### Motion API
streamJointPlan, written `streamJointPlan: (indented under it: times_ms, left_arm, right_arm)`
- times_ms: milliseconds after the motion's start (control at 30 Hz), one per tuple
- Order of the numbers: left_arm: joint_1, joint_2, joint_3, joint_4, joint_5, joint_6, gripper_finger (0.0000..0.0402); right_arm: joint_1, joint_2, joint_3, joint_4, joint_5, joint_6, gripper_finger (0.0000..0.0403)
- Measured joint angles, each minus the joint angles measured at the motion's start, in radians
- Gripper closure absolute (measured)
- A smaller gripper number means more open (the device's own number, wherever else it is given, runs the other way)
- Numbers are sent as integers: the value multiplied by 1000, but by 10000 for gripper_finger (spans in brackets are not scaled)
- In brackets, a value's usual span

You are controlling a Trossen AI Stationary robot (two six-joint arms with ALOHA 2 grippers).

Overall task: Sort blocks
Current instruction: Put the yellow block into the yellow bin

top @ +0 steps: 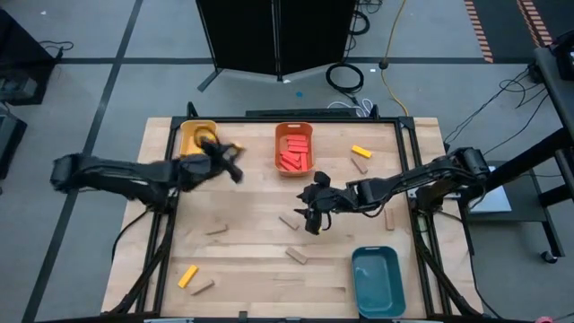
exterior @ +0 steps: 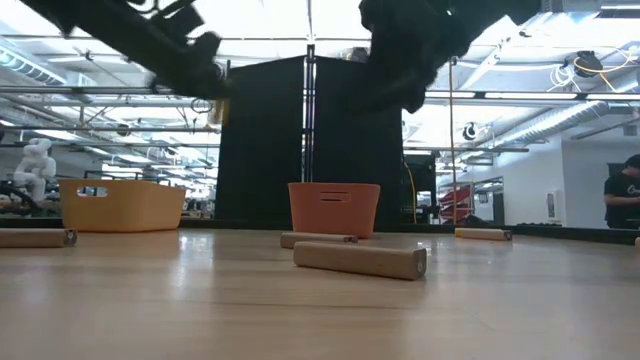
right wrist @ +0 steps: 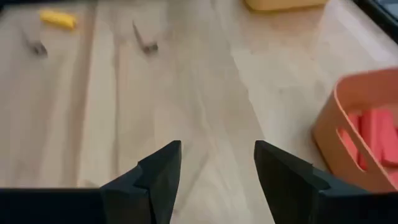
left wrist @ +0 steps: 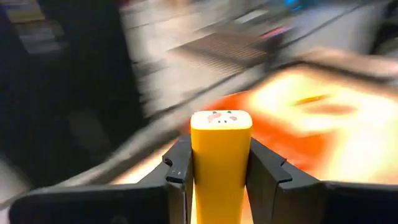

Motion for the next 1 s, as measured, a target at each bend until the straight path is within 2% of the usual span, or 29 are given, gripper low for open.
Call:
streamJointPlan:
  times_ms: [100, 233, 333, 433, 667, 900, 1000]
  left_arm:
    - [82, -108, 68, -311, -150, -52, 318]
    - [224, -179, 97, -493, -165, -134, 318]
    - [334, -167, 96, -583, -105, -179, 318]
    - [447, -119, 96, -656, 15, -208, 318]
    - [640, 20, 96, -701, 274, -196, 317]
    - [694, 115, 96, -702, 300, -178, 261]
    - [693, 137, 96, -713, 303, -165, 249]
  right_arm:
    - [-13, 0, -1, -21, 4, -23, 210]
    - [-30, 0, -1, -19, 4, -38, 210]
    - [-41, 0, -1, -12, 1, -38, 211]
    - [-50, 0, 0, 17, 2, -37, 211]
    - [-63, -1, 0, 58, 1, -39, 211]
    - [-63, -1, 0, 33, -2, -43, 211]
    - [-63, -1, 0, 33, -3, -38, 211]
